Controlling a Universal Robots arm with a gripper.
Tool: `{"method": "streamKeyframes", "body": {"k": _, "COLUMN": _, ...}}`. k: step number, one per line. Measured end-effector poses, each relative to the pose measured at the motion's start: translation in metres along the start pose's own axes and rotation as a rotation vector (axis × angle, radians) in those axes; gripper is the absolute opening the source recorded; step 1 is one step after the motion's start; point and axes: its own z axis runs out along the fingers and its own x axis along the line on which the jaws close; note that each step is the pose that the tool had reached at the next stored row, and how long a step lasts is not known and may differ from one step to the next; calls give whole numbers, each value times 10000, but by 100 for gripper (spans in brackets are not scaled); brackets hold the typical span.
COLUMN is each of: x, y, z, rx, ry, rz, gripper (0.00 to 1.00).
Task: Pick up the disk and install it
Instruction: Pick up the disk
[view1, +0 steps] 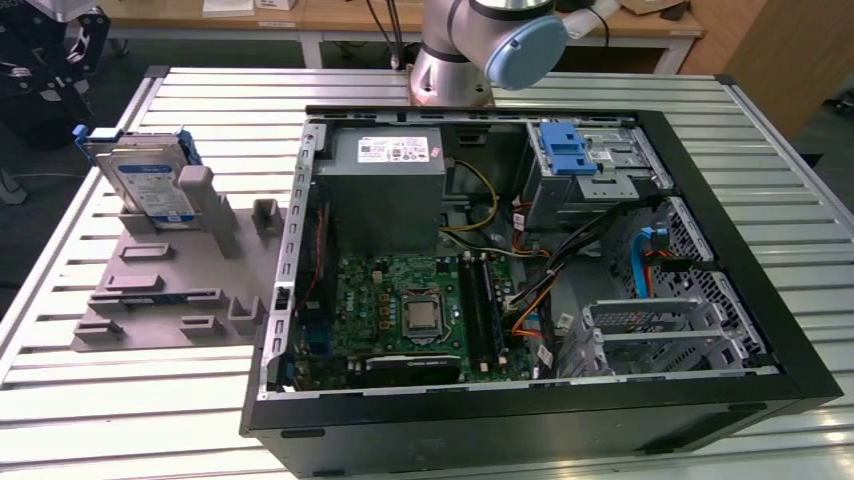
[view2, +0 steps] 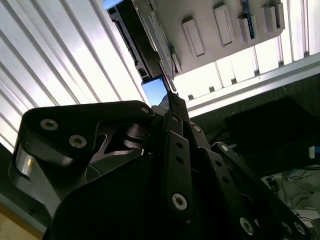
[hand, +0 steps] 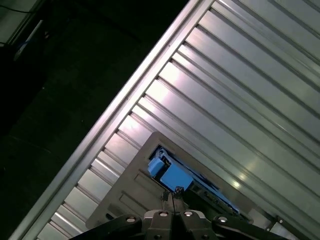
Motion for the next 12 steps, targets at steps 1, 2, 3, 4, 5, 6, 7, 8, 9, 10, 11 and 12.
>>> {"method": "streamKeyframes", "body": {"k": 1, "x": 1, "y": 0, "z": 0, "rx": 0, "ry": 2, "rz": -49, "gripper": 11}}
{"method": "streamKeyframes", "body": {"k": 2, "x": 1, "y": 0, "z": 0, "rx": -1, "ry": 5, "rz": -98, "gripper": 11}}
{"method": "streamKeyframes", "body": {"k": 3, "x": 2, "y": 1, "z": 0, "rx": -1, "ry": 6, "rz": -146, "gripper": 11}}
{"method": "streamKeyframes", "body": {"k": 4, "x": 2, "y": 1, "z": 0, "rx": -2, "ry": 7, "rz": -195, "gripper": 11}}
{"method": "streamKeyframes", "body": {"k": 5, "x": 3, "y": 1, "z": 0, "rx": -2, "ry": 9, "rz": -246, "gripper": 11}}
{"method": "streamKeyframes", "body": {"k": 6, "x": 4, "y": 1, "z": 0, "rx": -3, "ry": 11, "rz": -294, "gripper": 11}}
{"method": "streamKeyframes", "body": {"k": 7, "x": 5, "y": 1, "z": 0, "rx": -3, "ry": 13, "rz": -343, "gripper": 11}}
{"method": "streamKeyframes", "body": {"k": 8, "x": 5, "y": 1, "z": 0, "rx": -4, "ry": 15, "rz": -393, "gripper": 11}}
{"method": "streamKeyframes", "body": {"k": 9, "x": 6, "y": 1, "z": 0, "rx": -4, "ry": 17, "rz": -443, "gripper": 11}}
{"method": "streamKeyframes", "body": {"k": 10, "x": 7, "y": 2, "z": 0, "rx": -5, "ry": 18, "rz": -492, "gripper": 11}}
{"method": "streamKeyframes", "body": {"k": 11, "x": 7, "y": 2, "z": 0, "rx": -5, "ry": 20, "rz": -546, "gripper": 11}}
{"method": "streamKeyframes", "body": {"k": 12, "x": 8, "y": 2, "z": 0, "rx": -6, "ry": 23, "rz": -595, "gripper": 11}}
